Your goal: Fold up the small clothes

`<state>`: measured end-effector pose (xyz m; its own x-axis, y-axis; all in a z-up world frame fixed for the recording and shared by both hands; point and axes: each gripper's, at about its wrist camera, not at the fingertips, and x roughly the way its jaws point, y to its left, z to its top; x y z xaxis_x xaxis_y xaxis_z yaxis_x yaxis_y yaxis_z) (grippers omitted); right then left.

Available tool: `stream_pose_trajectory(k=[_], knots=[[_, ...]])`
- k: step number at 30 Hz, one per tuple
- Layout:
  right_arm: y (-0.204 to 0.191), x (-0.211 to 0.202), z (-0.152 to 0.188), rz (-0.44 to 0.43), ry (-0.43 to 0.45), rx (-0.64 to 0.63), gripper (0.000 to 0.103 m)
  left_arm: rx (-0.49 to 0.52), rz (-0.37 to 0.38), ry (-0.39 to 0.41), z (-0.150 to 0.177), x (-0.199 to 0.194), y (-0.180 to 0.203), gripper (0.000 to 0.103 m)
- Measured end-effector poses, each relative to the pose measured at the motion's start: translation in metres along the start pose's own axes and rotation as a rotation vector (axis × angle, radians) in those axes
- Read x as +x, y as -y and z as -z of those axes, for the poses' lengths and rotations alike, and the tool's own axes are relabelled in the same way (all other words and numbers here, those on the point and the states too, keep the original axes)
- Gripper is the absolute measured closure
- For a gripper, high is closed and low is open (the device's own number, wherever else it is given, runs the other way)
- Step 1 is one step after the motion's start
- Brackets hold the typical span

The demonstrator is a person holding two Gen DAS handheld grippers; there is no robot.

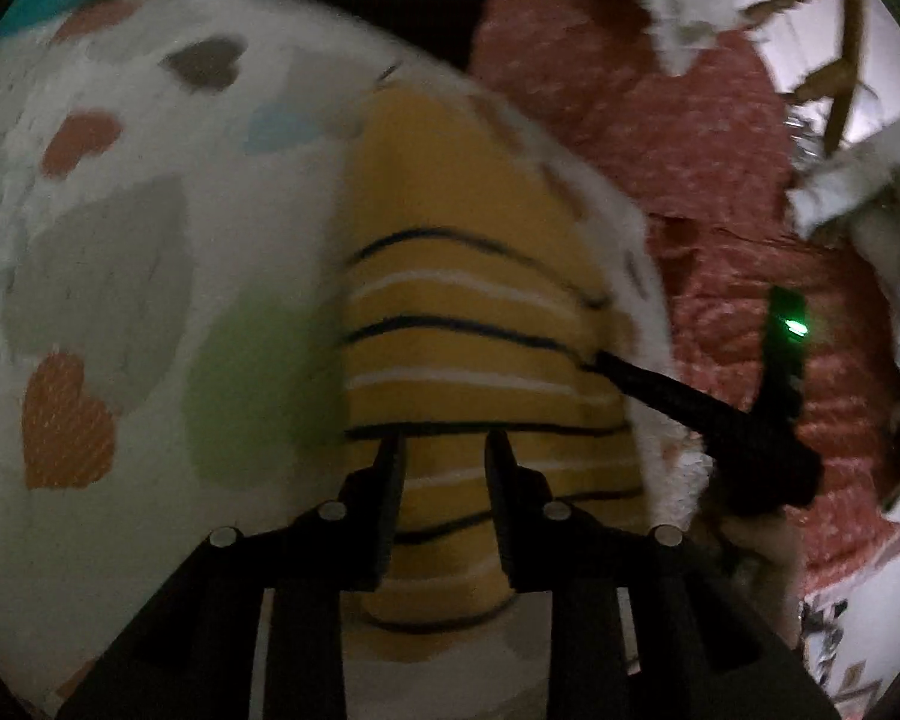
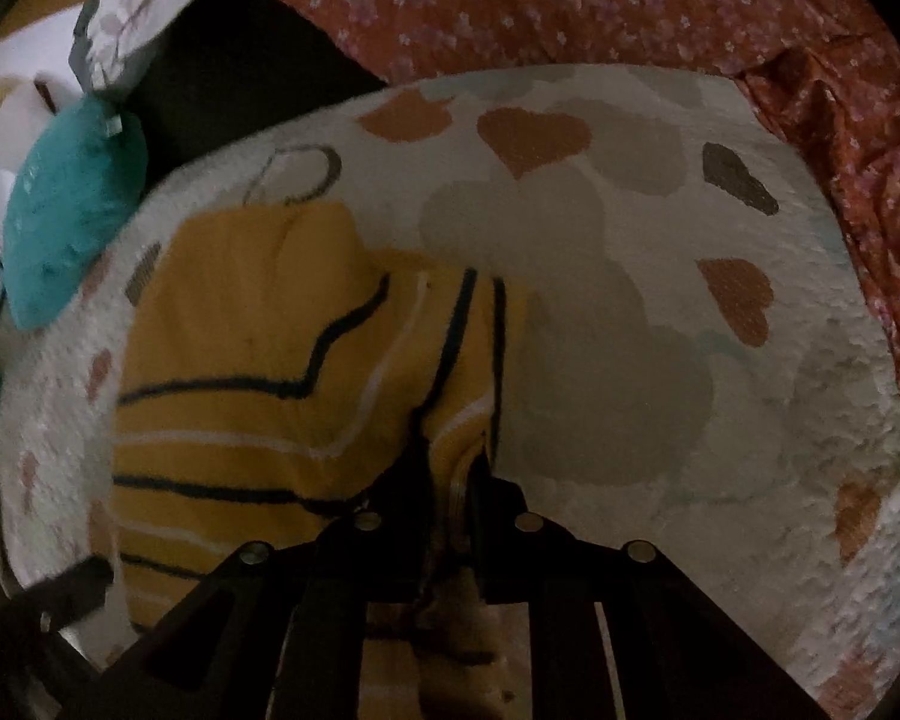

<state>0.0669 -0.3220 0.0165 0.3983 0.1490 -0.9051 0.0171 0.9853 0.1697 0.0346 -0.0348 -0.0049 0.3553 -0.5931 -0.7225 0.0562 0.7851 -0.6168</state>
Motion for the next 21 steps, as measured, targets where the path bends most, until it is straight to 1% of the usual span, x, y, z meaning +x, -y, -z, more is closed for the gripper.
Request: stream_pose_trajectory(k=[2, 4, 6, 7, 8, 9, 10, 11, 12, 13, 14, 16, 17, 18, 19, 21], knots=[[0.002, 0.001, 0.007, 0.015, -0.020, -0.007, 0.092, 0.001, -0.033, -0.014, -0.005, 0.012, 0.002, 0.078], [0.005, 0.002, 0.012, 0.027, -0.038, -0.014, 0.092, 0.038, -0.074, -0.021, 0.002, 0.017, 0.001, 0.078], [0.010, 0.003, 0.017, 0.044, -0.056, -0.022, 0.092, 0.073, -0.088, -0.027, 0.007, 0.021, 0.007, 0.078], [0.012, 0.004, 0.019, 0.070, -0.067, -0.035, 0.092, 0.090, -0.090, -0.033, 0.007, 0.022, 0.014, 0.078], [0.014, 0.006, 0.022, 0.124, -0.082, -0.054, 0.092, 0.112, -0.097, -0.041, 0.010, 0.023, 0.018, 0.077], [0.018, 0.009, 0.025, 0.174, -0.091, -0.066, 0.092, 0.135, -0.120, -0.048, 0.012, 0.026, 0.023, 0.075], [0.028, 0.012, 0.027, 0.193, -0.098, -0.051, 0.092, 0.154, -0.142, -0.052, 0.016, 0.027, 0.024, 0.074], [0.037, 0.010, 0.026, 0.173, -0.097, -0.013, 0.092, 0.184, -0.183, -0.059, 0.019, 0.031, 0.027, 0.074], [0.048, 0.003, 0.024, 0.132, -0.076, 0.047, 0.091, 0.207, -0.216, -0.071, 0.022, 0.035, 0.028, 0.074], [0.060, -0.013, 0.020, 0.082, -0.008, 0.112, 0.091, 0.213, -0.232, -0.077, 0.022, 0.039, 0.031, 0.074], [0.064, -0.026, 0.017, 0.051, 0.057, 0.135, 0.090, 0.222, -0.245, -0.079, 0.024, 0.041, 0.030, 0.073], [0.061, -0.053, 0.009, -0.018, 0.200, 0.143, 0.090, 0.250, -0.269, -0.072, 0.026, 0.042, 0.034, 0.072], [0.056, -0.060, 0.005, -0.069, 0.245, 0.143, 0.090, 0.268, -0.283, -0.070, 0.028, 0.043, 0.035, 0.072], [0.050, -0.063, 0.001, -0.130, 0.269, 0.141, 0.090, 0.282, -0.294, -0.065, 0.030, 0.042, 0.036, 0.072], [0.038, -0.063, -0.005, -0.213, 0.276, 0.135, 0.090, 0.289, -0.299, -0.060, 0.030, 0.042, 0.037, 0.072], [0.019, -0.053, -0.014, -0.336, 0.251, 0.132, 0.090, 0.296, -0.304, -0.048, 0.030, 0.043, 0.037, 0.071]])
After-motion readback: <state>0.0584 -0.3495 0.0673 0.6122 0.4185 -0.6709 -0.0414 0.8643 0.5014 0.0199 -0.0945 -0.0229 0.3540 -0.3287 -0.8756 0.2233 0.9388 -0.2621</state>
